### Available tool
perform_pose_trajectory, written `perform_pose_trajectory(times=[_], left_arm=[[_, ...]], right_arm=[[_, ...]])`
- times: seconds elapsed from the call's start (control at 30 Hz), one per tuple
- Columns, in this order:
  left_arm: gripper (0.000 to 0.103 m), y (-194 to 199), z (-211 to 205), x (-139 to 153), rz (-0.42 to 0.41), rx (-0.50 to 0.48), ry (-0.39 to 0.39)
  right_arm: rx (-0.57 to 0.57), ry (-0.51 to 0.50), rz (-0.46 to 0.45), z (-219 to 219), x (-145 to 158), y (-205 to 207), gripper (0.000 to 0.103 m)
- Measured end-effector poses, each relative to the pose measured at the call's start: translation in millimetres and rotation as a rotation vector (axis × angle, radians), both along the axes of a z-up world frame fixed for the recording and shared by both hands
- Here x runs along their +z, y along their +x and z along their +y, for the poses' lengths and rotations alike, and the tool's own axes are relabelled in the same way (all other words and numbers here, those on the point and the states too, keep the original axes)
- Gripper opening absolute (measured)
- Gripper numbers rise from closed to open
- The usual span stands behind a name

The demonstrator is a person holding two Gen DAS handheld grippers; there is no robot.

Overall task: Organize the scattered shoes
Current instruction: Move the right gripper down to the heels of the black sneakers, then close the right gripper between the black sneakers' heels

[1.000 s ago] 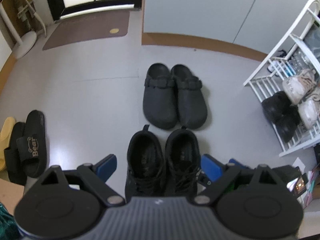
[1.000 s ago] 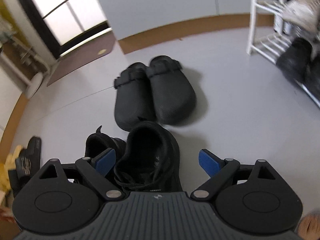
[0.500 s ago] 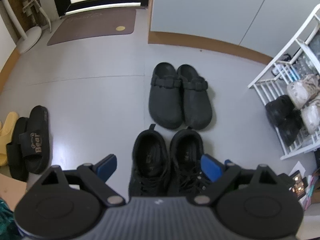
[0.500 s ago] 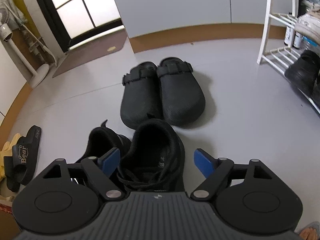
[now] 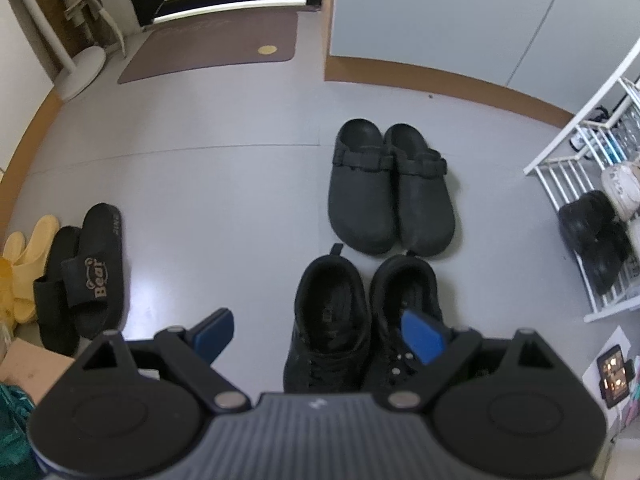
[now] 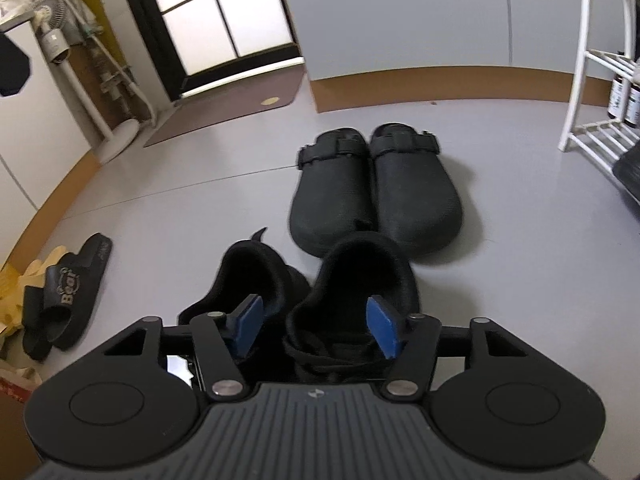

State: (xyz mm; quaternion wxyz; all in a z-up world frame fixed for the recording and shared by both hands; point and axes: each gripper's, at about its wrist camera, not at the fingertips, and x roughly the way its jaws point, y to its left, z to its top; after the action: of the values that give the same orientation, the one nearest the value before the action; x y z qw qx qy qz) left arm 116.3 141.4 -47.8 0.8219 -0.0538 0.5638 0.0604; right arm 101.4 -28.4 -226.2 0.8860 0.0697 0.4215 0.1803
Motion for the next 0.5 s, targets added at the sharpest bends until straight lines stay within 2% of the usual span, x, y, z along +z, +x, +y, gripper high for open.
perform_pose_trajectory(times=[0.3, 0.5], left_arm=[[0.093, -4.5, 0.9, 0.4, -0.013, -0.017, 0.019], [0.093, -5.6, 5.1, -0.4, -0.009, -0.015, 0.007]], right_arm=[[0.039, -0.027, 0.027, 22.4, -17.6, 4.1, 0.050], [0.004, -0.046, 0.014, 36.0, -32.9, 4.7, 0.050]])
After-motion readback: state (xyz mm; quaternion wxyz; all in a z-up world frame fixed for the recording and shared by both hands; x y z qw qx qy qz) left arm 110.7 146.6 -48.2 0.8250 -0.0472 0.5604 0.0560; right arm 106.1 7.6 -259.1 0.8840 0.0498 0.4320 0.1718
